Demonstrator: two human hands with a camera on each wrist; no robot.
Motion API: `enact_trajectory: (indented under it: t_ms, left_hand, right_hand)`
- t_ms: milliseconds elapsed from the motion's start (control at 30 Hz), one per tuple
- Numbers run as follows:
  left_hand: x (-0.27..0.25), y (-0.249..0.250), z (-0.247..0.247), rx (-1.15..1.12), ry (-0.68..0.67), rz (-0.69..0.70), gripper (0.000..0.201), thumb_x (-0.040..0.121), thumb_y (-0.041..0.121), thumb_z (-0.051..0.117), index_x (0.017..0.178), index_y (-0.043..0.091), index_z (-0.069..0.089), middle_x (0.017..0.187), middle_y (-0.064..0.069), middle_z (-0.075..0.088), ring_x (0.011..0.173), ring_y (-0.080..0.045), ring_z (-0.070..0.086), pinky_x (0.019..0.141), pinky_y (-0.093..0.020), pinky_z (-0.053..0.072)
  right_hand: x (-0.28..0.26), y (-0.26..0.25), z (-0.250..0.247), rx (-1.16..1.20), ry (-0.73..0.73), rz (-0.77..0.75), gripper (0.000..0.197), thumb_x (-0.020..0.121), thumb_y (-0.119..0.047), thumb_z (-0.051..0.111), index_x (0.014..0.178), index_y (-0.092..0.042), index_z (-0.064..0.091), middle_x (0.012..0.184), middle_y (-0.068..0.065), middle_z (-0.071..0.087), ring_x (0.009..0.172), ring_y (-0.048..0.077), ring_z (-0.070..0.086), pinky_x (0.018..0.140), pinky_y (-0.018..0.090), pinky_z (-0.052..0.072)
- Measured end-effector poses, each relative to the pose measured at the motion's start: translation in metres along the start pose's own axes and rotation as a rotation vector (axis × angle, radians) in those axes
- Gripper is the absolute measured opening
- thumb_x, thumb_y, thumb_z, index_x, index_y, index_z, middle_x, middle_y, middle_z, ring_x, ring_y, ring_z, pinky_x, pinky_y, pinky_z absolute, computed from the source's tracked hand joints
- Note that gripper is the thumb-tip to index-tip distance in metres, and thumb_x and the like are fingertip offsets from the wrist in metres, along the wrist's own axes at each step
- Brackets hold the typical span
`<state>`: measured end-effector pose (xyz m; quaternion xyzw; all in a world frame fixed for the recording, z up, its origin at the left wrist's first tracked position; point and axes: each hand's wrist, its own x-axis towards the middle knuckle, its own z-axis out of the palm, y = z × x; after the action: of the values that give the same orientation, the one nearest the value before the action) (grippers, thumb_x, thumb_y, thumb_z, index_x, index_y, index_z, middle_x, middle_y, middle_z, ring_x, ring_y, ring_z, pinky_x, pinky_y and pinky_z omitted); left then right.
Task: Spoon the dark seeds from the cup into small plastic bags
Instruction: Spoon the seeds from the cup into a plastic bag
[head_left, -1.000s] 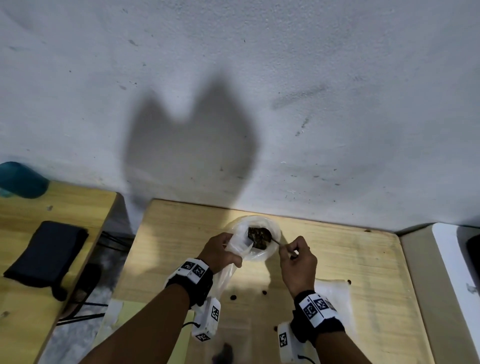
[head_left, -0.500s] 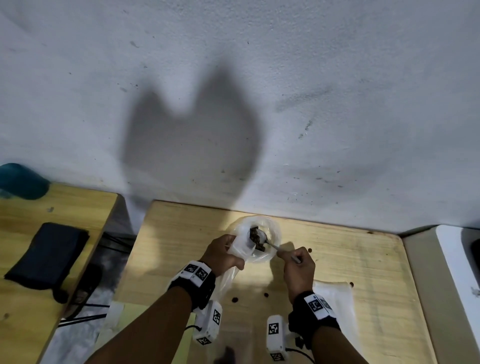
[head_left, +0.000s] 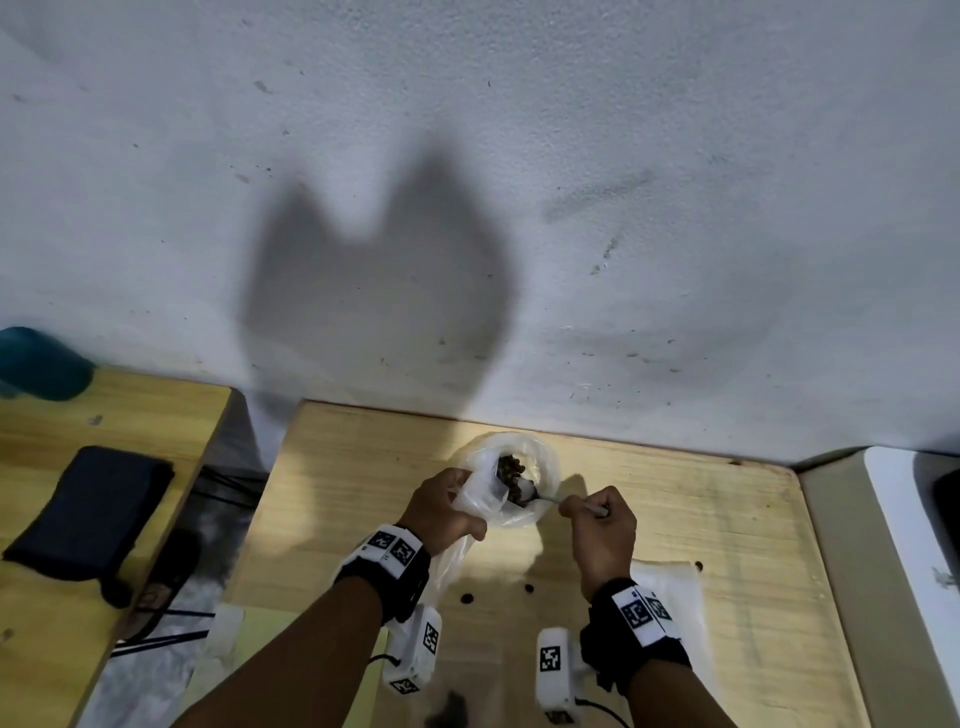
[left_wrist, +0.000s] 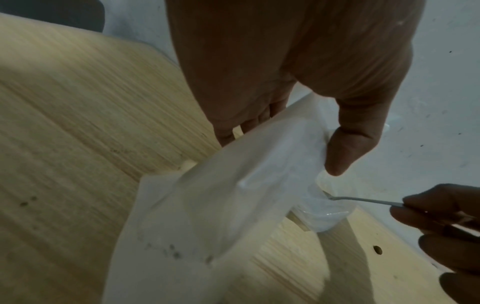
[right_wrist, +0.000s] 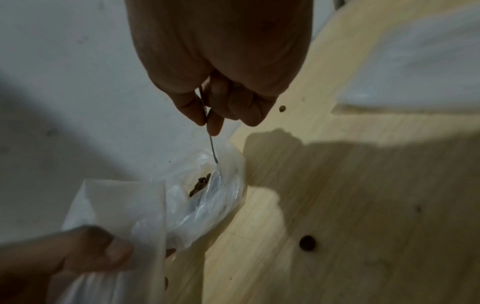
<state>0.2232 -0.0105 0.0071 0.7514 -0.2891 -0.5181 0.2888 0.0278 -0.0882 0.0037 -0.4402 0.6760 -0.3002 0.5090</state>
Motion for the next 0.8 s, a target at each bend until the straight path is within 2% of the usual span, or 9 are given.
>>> enact_trajectory:
  t_ms: [67, 133, 333, 433, 600, 700, 800]
  left_hand:
    - [0.0, 0.002, -0.001, 0.014, -0.012, 0.006, 0.089, 0.038, 0.03, 0.077, 0.124, 0.02, 0.057, 0.114, 0.001, 0.062, 0.103, -0.019, 0.059, 0.077, -0.027, 0.049]
    - [0.001, 0.004, -0.003, 0.014, -0.018, 0.009, 0.085, 0.04, 0.026, 0.077, 0.122, 0.018, 0.058, 0.112, -0.001, 0.064, 0.101, -0.02, 0.06, 0.071, -0.023, 0.046]
    - [0.002, 0.007, -0.008, -0.004, -0.009, 0.0, 0.071, 0.041, 0.022, 0.076, 0.111, 0.017, 0.064, 0.103, -0.002, 0.068, 0.093, -0.019, 0.063, 0.071, -0.026, 0.05]
    - [0.003, 0.007, -0.009, -0.004, -0.002, -0.004, 0.075, 0.041, 0.023, 0.077, 0.114, 0.018, 0.061, 0.107, -0.001, 0.066, 0.094, -0.019, 0.062, 0.066, -0.023, 0.047]
    - [0.002, 0.004, -0.005, 0.016, 0.007, 0.005, 0.089, 0.038, 0.026, 0.078, 0.125, 0.02, 0.056, 0.117, 0.0, 0.062, 0.105, -0.022, 0.059, 0.081, -0.031, 0.051]
    - [0.0, 0.004, -0.002, 0.033, 0.017, 0.019, 0.09, 0.043, 0.023, 0.079, 0.129, 0.02, 0.053, 0.121, 0.001, 0.059, 0.11, -0.02, 0.056, 0.082, -0.029, 0.048]
    - [-0.001, 0.006, 0.0, 0.044, 0.022, 0.026, 0.089, 0.043, 0.024, 0.078, 0.129, 0.022, 0.053, 0.12, 0.002, 0.058, 0.108, -0.02, 0.055, 0.079, -0.027, 0.046]
  right_hand:
    - [0.003, 0.001, 0.001, 0.076, -0.014, 0.137, 0.032, 0.068, -0.006, 0.069, 0.059, -0.022, 0.042, 0.062, 0.004, 0.04, 0.054, 0.018, 0.035, 0.052, 0.031, 0.033]
    - [0.007, 0.003, 0.001, 0.143, -0.022, 0.226, 0.035, 0.074, 0.001, 0.067, 0.064, -0.02, 0.04, 0.057, 0.003, 0.035, 0.049, 0.016, 0.029, 0.044, 0.026, 0.027]
    - [0.006, 0.011, -0.008, 0.244, -0.029, 0.282, 0.039, 0.079, 0.005, 0.067, 0.061, -0.02, 0.043, 0.052, 0.001, 0.04, 0.047, 0.016, 0.028, 0.043, 0.024, 0.023]
    - [0.004, 0.009, -0.017, 0.284, -0.042, 0.252, 0.04, 0.08, 0.004, 0.068, 0.06, -0.02, 0.042, 0.051, -0.002, 0.038, 0.047, 0.014, 0.026, 0.043, 0.024, 0.023]
    - [0.003, -0.006, -0.034, 0.291, -0.061, 0.139, 0.032, 0.082, 0.005, 0.066, 0.066, -0.014, 0.045, 0.051, 0.002, 0.033, 0.047, 0.014, 0.022, 0.043, 0.023, 0.02]
    - [0.002, -0.021, -0.045, 0.278, -0.101, 0.038, 0.026, 0.082, 0.006, 0.064, 0.068, -0.008, 0.047, 0.056, 0.005, 0.035, 0.047, 0.014, 0.022, 0.044, 0.024, 0.02]
    - [-0.003, -0.036, -0.05, 0.25, -0.171, -0.075, 0.019, 0.082, 0.005, 0.066, 0.074, -0.002, 0.051, 0.05, 0.004, 0.038, 0.045, 0.015, 0.026, 0.045, 0.024, 0.022]
